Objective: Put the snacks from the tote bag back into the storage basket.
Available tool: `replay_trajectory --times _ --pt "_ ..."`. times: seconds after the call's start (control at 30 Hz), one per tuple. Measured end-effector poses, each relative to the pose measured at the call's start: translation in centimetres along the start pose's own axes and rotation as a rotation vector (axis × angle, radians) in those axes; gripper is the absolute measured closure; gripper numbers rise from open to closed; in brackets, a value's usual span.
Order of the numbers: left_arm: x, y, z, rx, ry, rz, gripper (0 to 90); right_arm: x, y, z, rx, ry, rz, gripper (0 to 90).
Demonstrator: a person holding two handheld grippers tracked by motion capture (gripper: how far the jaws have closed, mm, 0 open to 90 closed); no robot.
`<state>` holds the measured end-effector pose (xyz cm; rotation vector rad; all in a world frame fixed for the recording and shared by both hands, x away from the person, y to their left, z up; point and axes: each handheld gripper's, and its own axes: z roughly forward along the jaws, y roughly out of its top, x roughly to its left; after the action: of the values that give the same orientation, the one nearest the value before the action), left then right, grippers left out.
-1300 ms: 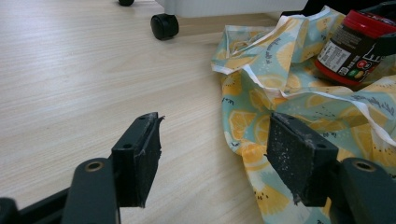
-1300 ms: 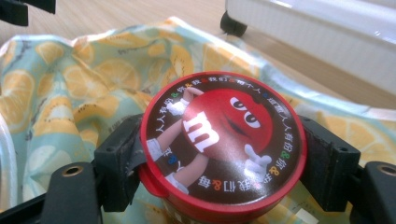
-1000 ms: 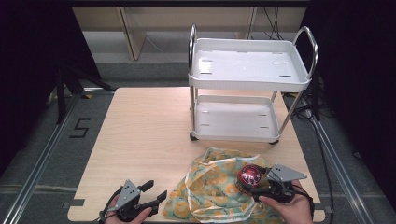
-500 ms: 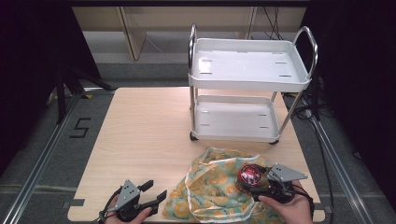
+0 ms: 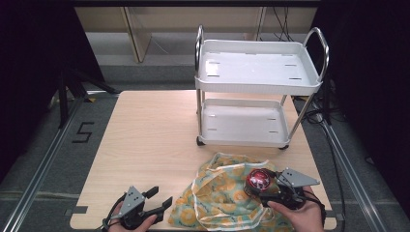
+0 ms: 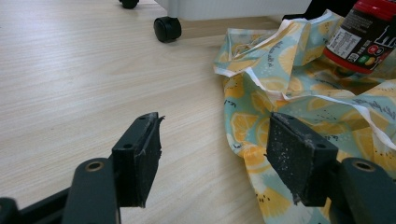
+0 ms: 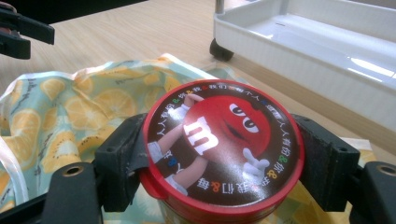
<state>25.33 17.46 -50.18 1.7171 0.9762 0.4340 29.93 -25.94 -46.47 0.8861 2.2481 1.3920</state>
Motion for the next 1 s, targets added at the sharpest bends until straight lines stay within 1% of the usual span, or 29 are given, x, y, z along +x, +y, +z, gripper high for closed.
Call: replay_trajectory --times 0.03,0.07,0.1,0.13,0.17,0.2,0.23,0.27,0.3,0.33,0.37,0.4,0.43,0.47,0.5,0.53,0.57,0.6,0.63,0.67,0.73,0.77,0.8,0.83,0.87,0.9,0.93,0.97,1.0 --pt "0.0 0.0 0.0 0.001 0.000 0.001 34.8 0.0 0.0 0.1 -0.017 -0.007 -0.011 26.4" --pt "0.0 0.0 0.0 0.001 0.000 0.001 34.8 0.0 0.0 0.1 -0.017 -0.007 -0.011 26.4" --pt "0.1 0.1 -0.1 0.015 0.012 0.032 34.8 0.0 0.1 0.0 -0.020 -0.012 -0.013 26.4" --pt "0.0 0.0 0.0 -0.001 -0.001 0.006 34.8 0.1 0.3 -0.2 -0.007 -0.005 0.009 26.4" --pt "0.0 0.0 0.0 0.000 0.000 0.004 34.9 0.1 0.5 -0.3 -0.023 -0.011 -0.003 26.5" --pt "0.1 0.0 0.0 0.001 0.000 0.015 34.9 0.1 0.5 -0.3 -0.023 -0.011 -0.003 26.5" --pt "0.1 0.1 -0.1 0.016 0.014 0.027 34.8 0.3 0.7 -0.4 -0.024 -0.016 0.024 26.5" --pt "0.1 0.1 -0.1 0.017 0.015 0.026 34.8 0.1 0.8 -0.3 -0.038 -0.017 -0.005 26.5" --pt "0.1 0.0 0.0 -0.001 -0.002 0.012 34.8 0.1 0.8 -0.3 -0.038 -0.017 -0.005 26.5" --pt "0.0 0.0 0.0 0.002 0.003 0.000 34.8 0.2 0.9 -0.3 -0.033 -0.006 0.018 26.5" --pt "0.0 0.0 0.0 0.000 0.001 -0.002 34.8 0.1 1.0 -0.3 -0.034 -0.010 0.002 26.5" --pt "0.0 0.0 0.0 0.003 0.005 0.006 34.8 0.4 1.1 -0.4 -0.023 -0.016 0.036 26.5" --pt "0.0 0.0 0.0 0.000 0.000 -0.004 34.8 0.1 1.3 -0.1 -0.046 -0.021 -0.011 26.5" --pt "-0.1 0.0 0.0 0.003 0.003 -0.009 34.8 0.1 1.3 0.0 -0.053 -0.011 -0.012 26.5" --pt "0.0 0.0 0.0 0.003 0.004 -0.008 34.9 0.3 1.4 0.0 -0.053 -0.018 0.006 26.5" --pt "0.0 0.0 0.0 0.003 0.004 -0.008 34.9 0.2 1.5 0.0 -0.047 -0.018 -0.012 26.5" --pt "0.0 0.1 -0.1 0.009 0.011 0.007 34.9 0.2 1.6 0.0 -0.046 -0.012 -0.013 26.6" --pt "0.0 0.1 -0.1 0.009 0.011 0.007 34.9 0.2 1.6 0.0 -0.046 -0.012 -0.013 26.6" --pt "0.1 0.1 0.0 0.006 0.006 0.011 34.9 0.4 1.7 0.1 -0.049 -0.016 0.009 26.6" --pt "0.0 0.0 0.0 0.003 0.005 -0.003 34.9 0.2 1.8 0.1 -0.055 -0.019 -0.017 26.6" --pt "-0.1 0.0 0.0 -0.005 -0.005 -0.012 34.9 0.2 2.0 0.2 -0.053 -0.015 -0.020 26.6" --pt "-0.1 0.0 0.0 -0.002 -0.001 -0.012 34.9 0.3 2.0 0.1 -0.045 -0.018 0.007 26.6" --pt "-0.1 0.0 0.0 -0.002 -0.001 -0.012 34.9 0.3 2.1 0.2 -0.053 -0.023 -0.001 26.6" --pt "-0.2 0.0 -0.1 0.010 0.010 -0.004 34.9 0.4 2.1 0.3 -0.056 -0.018 0.018 26.6" --pt "-0.1 0.0 0.0 -0.008 -0.007 -0.014 34.9 0.2 2.2 0.3 -0.060 -0.015 0.001 26.6" --pt "-0.1 0.0 0.0 -0.007 -0.008 -0.013 34.9 0.3 2.3 0.2 -0.057 -0.027 0.001 26.6" --pt "0.0 0.0 0.0 -0.010 -0.012 0.001 34.9 0.3 2.4 0.3 -0.075 -0.037 -0.010 26.6" --pt "0.1 0.1 0.0 -0.008 -0.010 0.016 34.9 0.5 2.4 0.2 -0.044 -0.019 0.023 26.6" --pt "0.1 0.1 0.0 -0.009 -0.007 0.021 34.9 0.3 2.5 0.2 -0.050 -0.018 0.011 26.6"
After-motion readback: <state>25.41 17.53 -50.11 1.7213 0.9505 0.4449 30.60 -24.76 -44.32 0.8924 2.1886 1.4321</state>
